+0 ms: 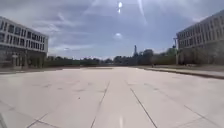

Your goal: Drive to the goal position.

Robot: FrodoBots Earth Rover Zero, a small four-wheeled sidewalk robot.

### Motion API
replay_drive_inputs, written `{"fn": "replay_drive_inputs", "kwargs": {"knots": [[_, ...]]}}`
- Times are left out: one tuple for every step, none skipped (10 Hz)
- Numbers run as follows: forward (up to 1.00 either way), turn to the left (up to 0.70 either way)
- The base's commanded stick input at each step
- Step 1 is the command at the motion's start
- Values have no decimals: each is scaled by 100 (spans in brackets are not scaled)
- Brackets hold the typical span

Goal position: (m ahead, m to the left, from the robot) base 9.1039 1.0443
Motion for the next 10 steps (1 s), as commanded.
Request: {"fn": "replay_drive_inputs", "kwargs": {"knots": [[50, 0], [50, 0], [50, 1], [50, 5], [50, 9], [50, 13], [50, 17], [50, 21], [50, 16], [50, 10]]}}
